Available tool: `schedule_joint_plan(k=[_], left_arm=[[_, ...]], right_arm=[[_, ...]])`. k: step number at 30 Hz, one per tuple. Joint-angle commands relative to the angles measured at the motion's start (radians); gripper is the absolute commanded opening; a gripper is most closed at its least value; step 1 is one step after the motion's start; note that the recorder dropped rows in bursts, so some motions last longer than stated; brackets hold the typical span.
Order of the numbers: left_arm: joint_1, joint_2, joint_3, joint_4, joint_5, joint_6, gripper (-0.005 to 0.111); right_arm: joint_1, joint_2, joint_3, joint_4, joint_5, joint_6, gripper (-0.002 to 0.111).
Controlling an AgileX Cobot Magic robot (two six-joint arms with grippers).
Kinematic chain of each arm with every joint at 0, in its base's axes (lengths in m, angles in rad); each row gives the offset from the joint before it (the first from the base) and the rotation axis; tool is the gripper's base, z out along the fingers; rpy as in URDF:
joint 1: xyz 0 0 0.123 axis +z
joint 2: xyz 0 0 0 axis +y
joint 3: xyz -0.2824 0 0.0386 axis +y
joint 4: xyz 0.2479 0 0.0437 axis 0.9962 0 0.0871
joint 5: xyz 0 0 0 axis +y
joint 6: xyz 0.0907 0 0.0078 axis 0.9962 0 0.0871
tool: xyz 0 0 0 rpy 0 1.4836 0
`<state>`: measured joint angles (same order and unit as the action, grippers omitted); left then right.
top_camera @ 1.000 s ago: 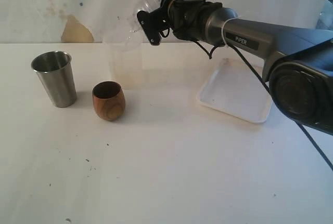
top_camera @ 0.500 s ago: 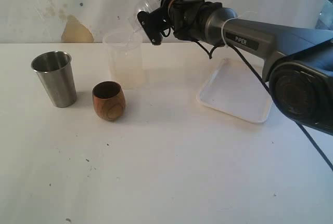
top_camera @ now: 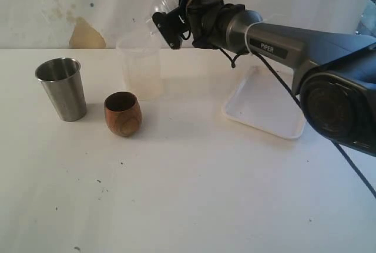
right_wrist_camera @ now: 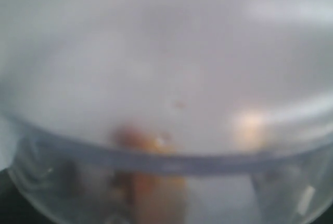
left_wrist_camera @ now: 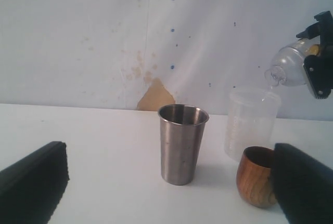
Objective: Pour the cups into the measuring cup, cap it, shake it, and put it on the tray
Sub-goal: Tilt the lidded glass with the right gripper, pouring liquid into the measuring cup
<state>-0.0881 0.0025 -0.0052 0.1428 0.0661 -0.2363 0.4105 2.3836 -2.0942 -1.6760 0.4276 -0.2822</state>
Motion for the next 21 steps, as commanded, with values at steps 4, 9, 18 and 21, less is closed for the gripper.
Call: schedule_joint_plan(k=[4, 9, 18, 21], left_arm=[[-0.005, -0.002, 0.005, 0.0, -0.005, -0.002, 0.105], [-0.005, -0.002, 0.005, 0.0, -0.005, -0.002, 0.105], [-0.005, -0.002, 0.005, 0.0, -0.005, -0.002, 0.105], [-0.005, -0.002, 0.005, 0.0, -0.005, -0.002, 0.105]], right_arm=[[0.007, -0.018, -0.011, -0.068, 0.012, 0.028, 0.0], [0.007, -0.018, -0.011, -0.068, 0.023, 0.028, 0.0], [0.017, -0.018, -0.011, -0.068, 0.023, 0.042, 0.0], [0.02, -0.018, -0.011, -0.068, 0.023, 0.042, 0.0]])
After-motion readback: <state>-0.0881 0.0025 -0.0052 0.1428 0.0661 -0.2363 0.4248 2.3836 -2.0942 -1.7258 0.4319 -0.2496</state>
